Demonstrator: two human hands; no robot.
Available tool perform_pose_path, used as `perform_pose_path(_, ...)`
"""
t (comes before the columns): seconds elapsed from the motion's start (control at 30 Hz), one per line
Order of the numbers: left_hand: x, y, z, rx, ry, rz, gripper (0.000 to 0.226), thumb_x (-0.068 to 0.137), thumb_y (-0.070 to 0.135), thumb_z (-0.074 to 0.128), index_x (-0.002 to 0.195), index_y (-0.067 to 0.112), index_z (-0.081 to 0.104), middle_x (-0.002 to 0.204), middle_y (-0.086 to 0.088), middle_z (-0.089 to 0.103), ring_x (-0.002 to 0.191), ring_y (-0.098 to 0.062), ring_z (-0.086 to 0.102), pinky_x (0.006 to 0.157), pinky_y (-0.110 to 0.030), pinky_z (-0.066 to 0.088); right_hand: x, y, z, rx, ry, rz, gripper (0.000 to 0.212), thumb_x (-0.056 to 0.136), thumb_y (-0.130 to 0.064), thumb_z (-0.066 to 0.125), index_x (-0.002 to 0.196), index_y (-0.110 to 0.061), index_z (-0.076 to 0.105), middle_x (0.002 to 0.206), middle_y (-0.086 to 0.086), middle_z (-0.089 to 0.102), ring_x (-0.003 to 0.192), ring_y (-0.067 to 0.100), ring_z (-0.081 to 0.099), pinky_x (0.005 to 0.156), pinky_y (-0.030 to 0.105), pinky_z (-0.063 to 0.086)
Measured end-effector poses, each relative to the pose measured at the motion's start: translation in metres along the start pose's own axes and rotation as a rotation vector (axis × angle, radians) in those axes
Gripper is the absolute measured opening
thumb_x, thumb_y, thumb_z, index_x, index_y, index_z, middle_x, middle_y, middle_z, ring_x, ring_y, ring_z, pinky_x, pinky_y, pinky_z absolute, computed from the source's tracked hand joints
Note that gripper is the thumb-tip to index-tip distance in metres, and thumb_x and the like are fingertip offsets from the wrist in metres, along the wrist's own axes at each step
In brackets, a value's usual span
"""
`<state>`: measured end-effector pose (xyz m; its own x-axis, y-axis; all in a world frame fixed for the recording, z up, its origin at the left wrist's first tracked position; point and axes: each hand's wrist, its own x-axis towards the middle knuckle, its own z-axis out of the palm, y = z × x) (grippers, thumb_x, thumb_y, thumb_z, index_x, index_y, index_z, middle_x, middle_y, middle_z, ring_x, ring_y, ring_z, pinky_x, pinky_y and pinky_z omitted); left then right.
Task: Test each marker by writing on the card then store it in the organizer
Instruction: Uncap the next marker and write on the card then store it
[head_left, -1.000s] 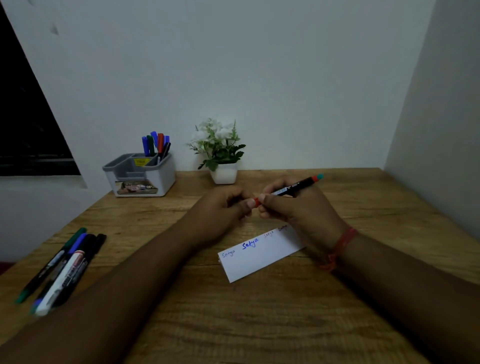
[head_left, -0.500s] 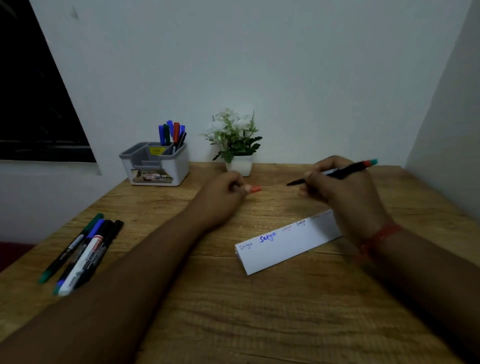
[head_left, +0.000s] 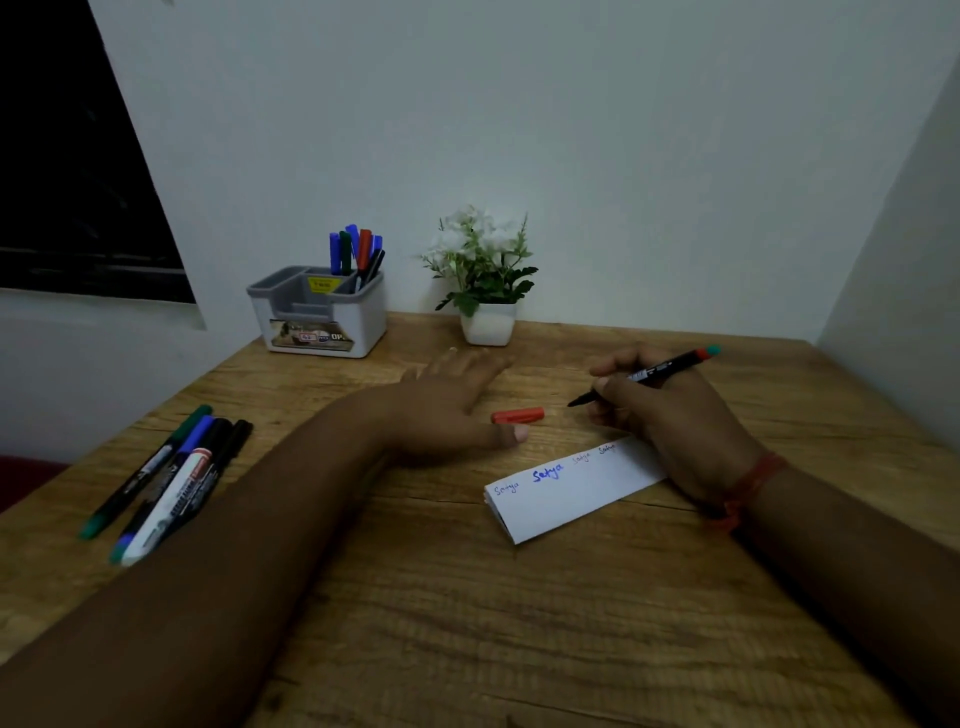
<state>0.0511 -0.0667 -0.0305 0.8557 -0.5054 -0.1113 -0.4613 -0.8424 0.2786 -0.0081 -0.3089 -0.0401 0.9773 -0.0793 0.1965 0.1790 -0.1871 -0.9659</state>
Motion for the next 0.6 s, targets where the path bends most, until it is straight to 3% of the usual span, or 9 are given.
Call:
perform_pose_path(0.13, -0.003, 0.009, 0.002, 0.137, -0.119, 0.034, 0.105, 0.077, 0.082, 0.048, 0.152, 0.045, -0.016, 0.162, 0.005, -0.026, 0.147, -0.026, -0.027, 0.118, -0.063, -0.004, 0.0, 0.0, -0.001, 0.019, -0.053, -0.027, 0.012, 0.095, -0.004, 0.064, 0.099, -0.011, 0.072, 0.091, 0.005, 0.074, 0.088, 0.024, 0.074, 0.098, 0.054, 0.055)
perform_pose_path(0.37, -0.008, 0.012, -0.004, 0.083, -0.145, 0.069, 0.097, 0.082, 0.08, 0.042, 0.152, 0.044, -0.014, 0.161, 0.006, -0.026, 0.147, -0.026, -0.028, 0.118, -0.064, -0.005, -0.007, -0.003, 0.003, -0.087, -0.042, -0.094, 0.01, 0.096, -0.004, 0.062, 0.1, -0.008, 0.071, 0.096, 0.005, 0.077, 0.091, 0.026, 0.076, 0.096, 0.047, 0.058)
perform_pose_path(0.53, -0.007, 0.016, 0.002, 0.187, -0.188, 0.07, 0.11, 0.074, 0.086, 0.047, 0.152, 0.043, -0.016, 0.161, 0.004, -0.029, 0.146, -0.03, -0.029, 0.116, -0.067, -0.005, -0.015, -0.011, 0.007, -0.081, -0.015, -0.107, 0.01, 0.096, -0.002, 0.06, 0.101, -0.005, 0.069, 0.098, 0.007, 0.076, 0.097, 0.033, 0.074, 0.09, 0.035, 0.06)
perform_pose_path(0.6, -0.006, 0.017, 0.003, 0.194, -0.188, 0.064, 0.111, 0.074, 0.086, 0.048, 0.152, 0.042, -0.017, 0.161, 0.003, -0.028, 0.146, -0.031, -0.028, 0.116, -0.067, -0.005, -0.024, -0.021, 0.011, -0.012, 0.01, -0.168, 0.009, 0.096, 0.001, 0.06, 0.098, -0.002, 0.067, 0.099, 0.011, 0.075, 0.097, 0.033, 0.074, 0.092, 0.04, 0.06)
